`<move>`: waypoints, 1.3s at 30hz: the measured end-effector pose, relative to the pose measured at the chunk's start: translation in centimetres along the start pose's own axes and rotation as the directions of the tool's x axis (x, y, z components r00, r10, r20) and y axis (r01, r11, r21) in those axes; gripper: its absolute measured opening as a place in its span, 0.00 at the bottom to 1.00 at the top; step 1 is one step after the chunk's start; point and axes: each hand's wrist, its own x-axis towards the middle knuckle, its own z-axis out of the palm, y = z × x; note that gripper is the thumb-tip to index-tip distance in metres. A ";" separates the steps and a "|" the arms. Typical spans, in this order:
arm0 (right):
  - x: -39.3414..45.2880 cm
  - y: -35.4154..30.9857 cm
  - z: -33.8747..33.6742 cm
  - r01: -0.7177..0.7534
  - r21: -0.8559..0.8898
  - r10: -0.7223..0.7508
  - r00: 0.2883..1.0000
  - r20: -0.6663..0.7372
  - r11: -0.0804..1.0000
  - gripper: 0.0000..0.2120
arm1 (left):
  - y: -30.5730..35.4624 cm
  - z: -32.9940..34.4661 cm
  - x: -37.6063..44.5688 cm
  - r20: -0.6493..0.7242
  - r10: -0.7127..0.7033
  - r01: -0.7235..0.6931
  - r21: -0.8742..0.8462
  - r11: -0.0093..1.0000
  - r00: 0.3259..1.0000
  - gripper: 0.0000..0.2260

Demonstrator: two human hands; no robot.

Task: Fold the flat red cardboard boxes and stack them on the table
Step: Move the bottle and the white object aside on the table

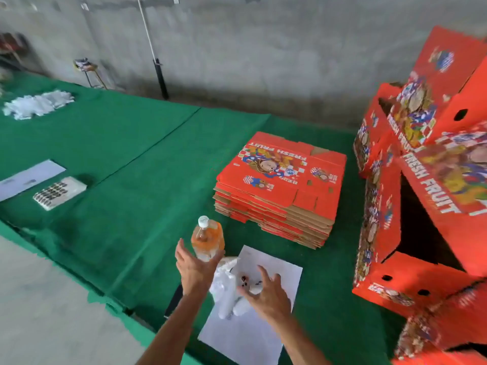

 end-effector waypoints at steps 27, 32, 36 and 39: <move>11.6 -14.1 8.1 -0.133 -0.146 0.097 0.968 -0.232 0.980 0.10 | -3.4 -13.6 31.7 -0.091 -0.038 0.047 0.101 0.994 0.995 0.44; 13.6 -15.4 7.9 -0.003 0.012 0.005 0.974 -0.228 1.000 0.24 | -5.9 -16.0 33.4 -0.134 -0.080 0.090 0.071 0.993 0.988 0.48; 12.9 -14.2 8.0 0.033 0.013 -0.029 0.971 -0.238 0.999 0.37 | -5.8 -15.6 33.6 -0.096 -0.003 0.016 0.130 0.991 0.995 0.51; 11.8 -13.5 8.8 0.009 -0.143 -0.042 0.973 -0.229 0.990 0.48 | -5.3 -13.8 31.3 -0.188 0.238 -0.179 0.286 0.941 0.953 0.52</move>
